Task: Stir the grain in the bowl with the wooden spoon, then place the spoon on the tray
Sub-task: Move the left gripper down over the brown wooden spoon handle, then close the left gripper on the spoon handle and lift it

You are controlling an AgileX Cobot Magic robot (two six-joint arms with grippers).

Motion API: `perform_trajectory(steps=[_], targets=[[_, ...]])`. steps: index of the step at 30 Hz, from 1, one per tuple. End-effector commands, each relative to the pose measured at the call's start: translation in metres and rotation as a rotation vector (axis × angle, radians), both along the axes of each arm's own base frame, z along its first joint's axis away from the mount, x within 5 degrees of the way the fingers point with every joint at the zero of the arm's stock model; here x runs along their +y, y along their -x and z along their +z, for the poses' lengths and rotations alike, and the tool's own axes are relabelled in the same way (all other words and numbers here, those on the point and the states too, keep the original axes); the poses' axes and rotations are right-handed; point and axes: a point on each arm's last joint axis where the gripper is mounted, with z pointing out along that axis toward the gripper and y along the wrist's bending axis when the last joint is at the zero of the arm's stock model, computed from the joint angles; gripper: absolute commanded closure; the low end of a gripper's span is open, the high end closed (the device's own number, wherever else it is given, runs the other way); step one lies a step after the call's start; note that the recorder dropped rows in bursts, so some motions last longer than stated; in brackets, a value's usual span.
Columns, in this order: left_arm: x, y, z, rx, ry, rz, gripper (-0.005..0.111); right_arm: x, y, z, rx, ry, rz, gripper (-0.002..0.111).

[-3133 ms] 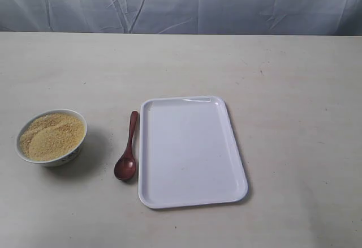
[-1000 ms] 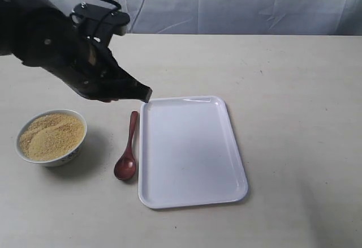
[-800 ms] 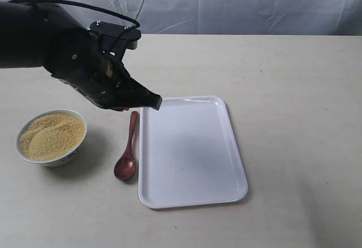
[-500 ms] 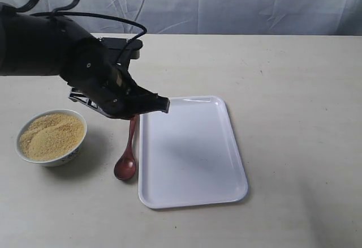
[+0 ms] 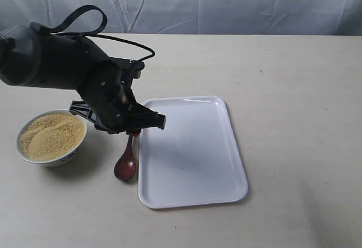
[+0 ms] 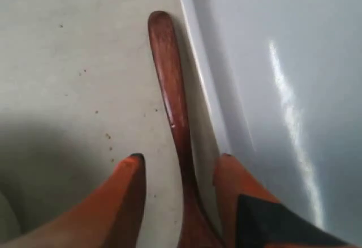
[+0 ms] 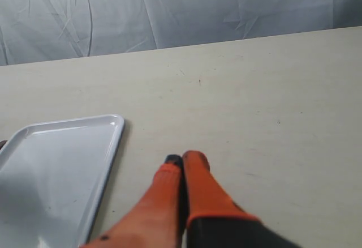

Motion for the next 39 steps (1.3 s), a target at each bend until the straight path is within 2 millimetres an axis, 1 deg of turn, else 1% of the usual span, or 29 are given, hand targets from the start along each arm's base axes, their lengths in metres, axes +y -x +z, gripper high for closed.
perform_trajectory(steps=[1,6,10,16,28,34,39], targets=[[-0.001,-0.001,-0.002,-0.009,-0.022,-0.021,0.066,0.0,0.0,0.001,-0.017,0.0,-0.005,0.108],[-0.001,-0.002,-0.017,0.019,-0.047,-0.023,0.067,0.0,0.0,0.0,-0.015,0.001,-0.005,0.108],[-0.002,-0.002,-0.016,0.012,-0.048,-0.03,0.067,0.0,0.0,0.0,-0.015,0.001,-0.005,0.108],[-0.002,-0.003,-0.018,0.008,-0.042,-0.033,0.07,0.0,0.0,0.0,-0.015,0.001,-0.005,0.108],[-0.003,-0.004,-0.018,-0.001,-0.044,-0.043,0.07,0.0,0.0,0.001,-0.017,0.0,-0.005,0.108],[-0.001,-0.005,-0.018,-0.02,-0.076,-0.075,0.07,0.0,0.0,0.001,-0.017,0.0,-0.005,0.108],[-0.002,-0.004,-0.026,0.012,-0.069,-0.059,0.07,0.0,0.0,0.0,-0.014,0.001,-0.005,0.108]])
